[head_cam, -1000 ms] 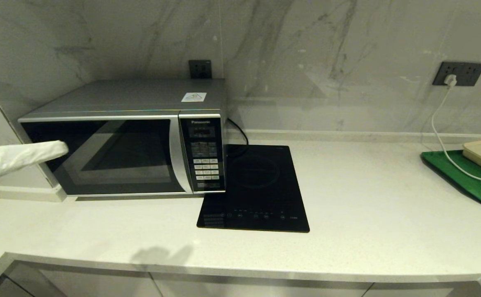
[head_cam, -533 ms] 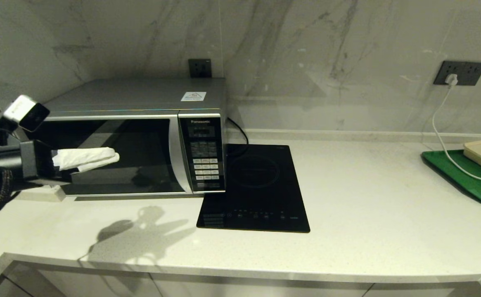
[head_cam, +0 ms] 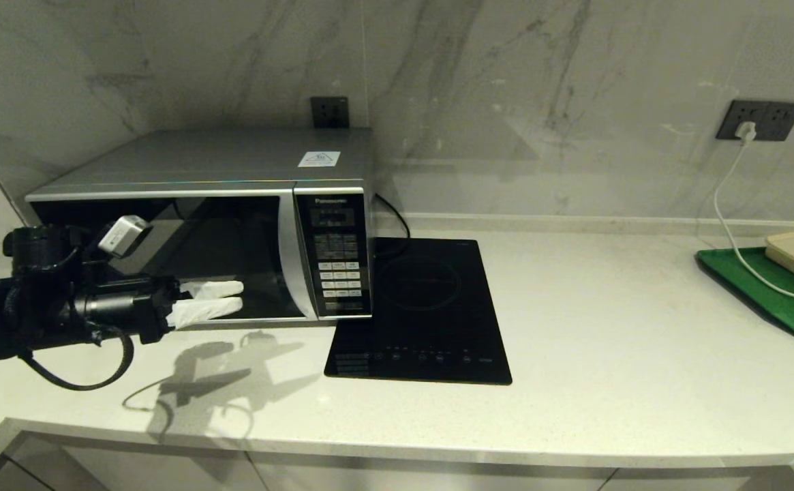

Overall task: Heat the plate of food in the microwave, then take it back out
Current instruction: Open the microwave oven

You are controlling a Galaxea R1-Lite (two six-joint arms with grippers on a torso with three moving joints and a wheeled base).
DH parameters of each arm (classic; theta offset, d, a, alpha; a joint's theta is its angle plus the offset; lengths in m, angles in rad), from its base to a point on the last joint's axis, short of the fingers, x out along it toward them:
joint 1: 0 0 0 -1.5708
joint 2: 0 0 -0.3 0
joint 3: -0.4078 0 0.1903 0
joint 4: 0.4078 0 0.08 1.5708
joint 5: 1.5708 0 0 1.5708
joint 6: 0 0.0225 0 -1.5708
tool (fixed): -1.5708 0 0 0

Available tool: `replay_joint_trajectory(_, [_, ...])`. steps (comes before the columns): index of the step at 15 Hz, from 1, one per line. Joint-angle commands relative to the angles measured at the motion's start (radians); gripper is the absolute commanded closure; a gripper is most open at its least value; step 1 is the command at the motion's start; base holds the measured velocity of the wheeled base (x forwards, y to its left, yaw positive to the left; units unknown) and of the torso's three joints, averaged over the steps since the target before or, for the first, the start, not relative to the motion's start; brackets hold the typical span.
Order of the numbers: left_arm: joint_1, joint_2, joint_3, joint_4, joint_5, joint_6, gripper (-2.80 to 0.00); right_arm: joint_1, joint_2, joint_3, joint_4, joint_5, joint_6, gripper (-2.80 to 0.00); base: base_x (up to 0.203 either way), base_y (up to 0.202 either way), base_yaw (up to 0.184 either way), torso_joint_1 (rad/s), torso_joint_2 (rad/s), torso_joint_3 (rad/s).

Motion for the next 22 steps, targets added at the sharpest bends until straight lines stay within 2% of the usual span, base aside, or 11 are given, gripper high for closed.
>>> replay_joint_trajectory(1, [-0.016,0.085,-0.056,-0.017,0.003,0.001,-2.8,0.0,0.001,0.0,0.001,-0.001,0.001,0.0,0.0,0.0,0.0,0.0,0.0,0.0])
replay_joint_trajectory(5, [-0.04,0.15,-0.162,-0.019,0.012,-0.007,-2.8,0.0,0.001,0.0,0.001,-0.001,0.001,0.0,0.0,0.0,0.0,0.0,0.0,0.0])
replay_joint_trajectory(7, [-0.068,0.176,-0.202,-0.019,0.051,-0.008,-2.8,0.0,0.001,0.0,0.001,-0.001,0.001,0.0,0.0,0.0,0.0,0.0,0.0,0.0])
replay_joint_trajectory(9, [-0.09,0.183,-0.221,-0.02,0.061,-0.008,-2.8,0.0,0.001,0.0,0.001,-0.001,0.001,0.0,0.0,0.0,0.0,0.0,0.0,0.0])
replay_joint_trajectory(13, [-0.119,0.178,-0.23,-0.02,0.069,-0.006,-2.8,0.0,0.001,0.0,0.001,-0.001,0.001,0.0,0.0,0.0,0.0,0.0,0.0,0.0])
replay_joint_trajectory(17, [-0.147,0.188,-0.239,-0.021,0.13,-0.001,-2.8,0.0,0.001,0.0,0.001,-0.002,0.001,0.0,0.0,0.0,0.0,0.0,0.0,0.0])
replay_joint_trajectory(22, [-0.159,0.177,-0.233,-0.02,0.125,-0.005,-2.8,0.0,0.001,0.0,0.001,-0.001,0.001,0.0,0.0,0.0,0.0,0.0,0.0,0.0])
